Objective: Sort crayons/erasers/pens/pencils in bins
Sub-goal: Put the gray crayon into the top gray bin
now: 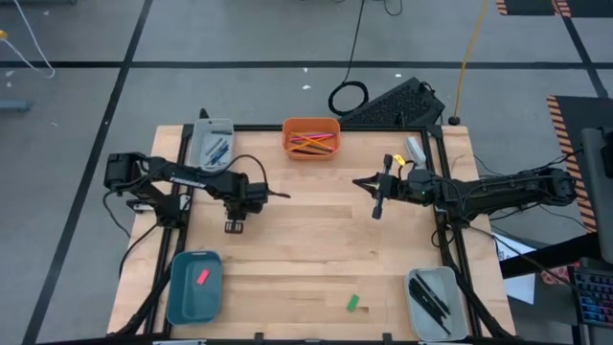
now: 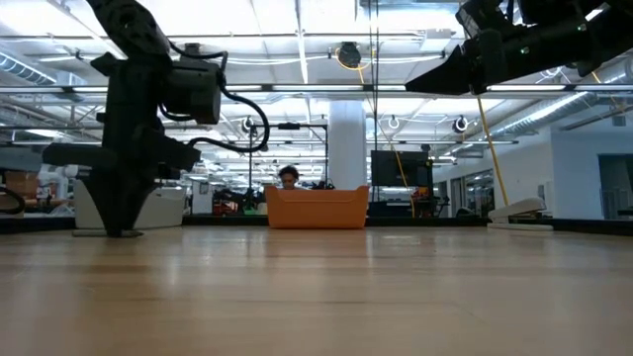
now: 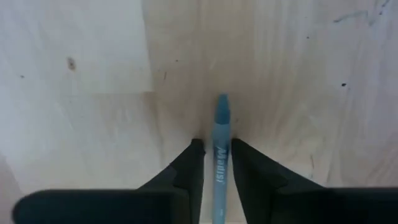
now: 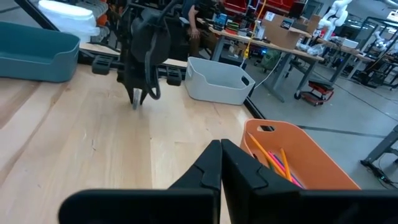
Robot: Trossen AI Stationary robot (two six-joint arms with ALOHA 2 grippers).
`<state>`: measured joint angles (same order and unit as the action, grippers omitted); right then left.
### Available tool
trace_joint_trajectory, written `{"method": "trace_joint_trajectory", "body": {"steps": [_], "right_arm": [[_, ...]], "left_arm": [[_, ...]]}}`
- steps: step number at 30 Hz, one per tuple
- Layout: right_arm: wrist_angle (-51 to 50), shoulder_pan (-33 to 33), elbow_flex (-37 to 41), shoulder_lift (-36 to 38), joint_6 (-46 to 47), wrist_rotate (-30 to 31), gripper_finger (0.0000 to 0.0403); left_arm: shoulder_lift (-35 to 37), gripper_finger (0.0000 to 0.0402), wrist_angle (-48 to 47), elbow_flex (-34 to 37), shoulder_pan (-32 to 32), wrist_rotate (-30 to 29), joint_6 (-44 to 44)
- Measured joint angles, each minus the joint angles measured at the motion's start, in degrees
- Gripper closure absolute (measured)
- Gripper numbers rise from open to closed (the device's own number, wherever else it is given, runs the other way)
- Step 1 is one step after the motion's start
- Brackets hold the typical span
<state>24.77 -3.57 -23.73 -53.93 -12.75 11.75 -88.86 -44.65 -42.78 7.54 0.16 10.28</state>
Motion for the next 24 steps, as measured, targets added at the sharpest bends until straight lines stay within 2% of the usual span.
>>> {"method": "trace_joint_trajectory", "body": {"steps": [9,11,24], "right_arm": [[0.23,0.0,0.0,0.0,-0.11,0.0,0.0403],[0.25,0.0,0.0,0.0,-0.09,0.0,0.0403],[-0.69,0.0,0.0,0.0,1.37,-0.02,0.0403]], "left_arm": [[-0.6,0.0384,1.67,-0.02,-0.54,-0.17,0.48],[-0.7,0.0394,4.75,-0.7,-0.44,-0.22,0.28],[-1.01,0.0398,22.23,-1.73,-0.42,2.73,-3.84]]}}
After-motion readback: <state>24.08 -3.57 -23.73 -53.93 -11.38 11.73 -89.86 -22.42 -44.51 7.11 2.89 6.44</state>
